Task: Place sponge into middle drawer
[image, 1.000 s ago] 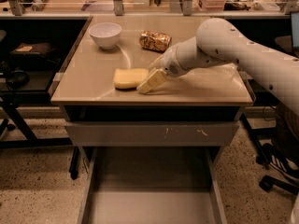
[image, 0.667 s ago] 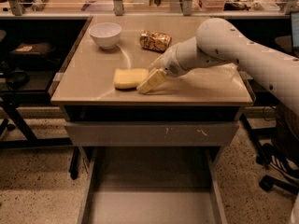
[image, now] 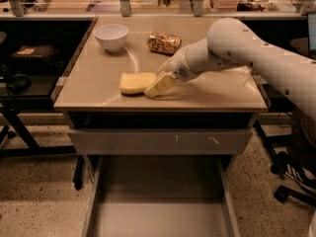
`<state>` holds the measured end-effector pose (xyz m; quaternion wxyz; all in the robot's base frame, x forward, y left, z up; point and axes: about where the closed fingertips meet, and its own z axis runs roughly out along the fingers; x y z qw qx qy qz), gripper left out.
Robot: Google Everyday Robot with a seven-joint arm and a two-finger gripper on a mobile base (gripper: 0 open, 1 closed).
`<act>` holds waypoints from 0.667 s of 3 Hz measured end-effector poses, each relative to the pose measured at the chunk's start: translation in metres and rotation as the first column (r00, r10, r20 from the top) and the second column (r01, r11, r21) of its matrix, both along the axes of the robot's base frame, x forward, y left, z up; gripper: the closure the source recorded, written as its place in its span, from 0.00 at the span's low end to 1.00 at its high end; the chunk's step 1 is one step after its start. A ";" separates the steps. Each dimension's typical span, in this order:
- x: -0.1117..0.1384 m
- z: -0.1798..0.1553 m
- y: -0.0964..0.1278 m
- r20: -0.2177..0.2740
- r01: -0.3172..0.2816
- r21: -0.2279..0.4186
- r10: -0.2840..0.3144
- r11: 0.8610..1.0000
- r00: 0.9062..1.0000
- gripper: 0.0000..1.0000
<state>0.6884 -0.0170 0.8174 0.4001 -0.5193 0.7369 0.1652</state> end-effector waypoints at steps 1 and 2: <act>-0.034 0.032 -0.021 0.058 0.009 0.000 -0.009 1.000 0.998 1.00; -0.098 0.072 -0.050 0.139 0.018 -0.021 -0.015 1.000 0.990 1.00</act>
Offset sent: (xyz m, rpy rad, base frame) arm -0.1801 -0.0922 0.1186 -0.0537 -0.2303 -0.0358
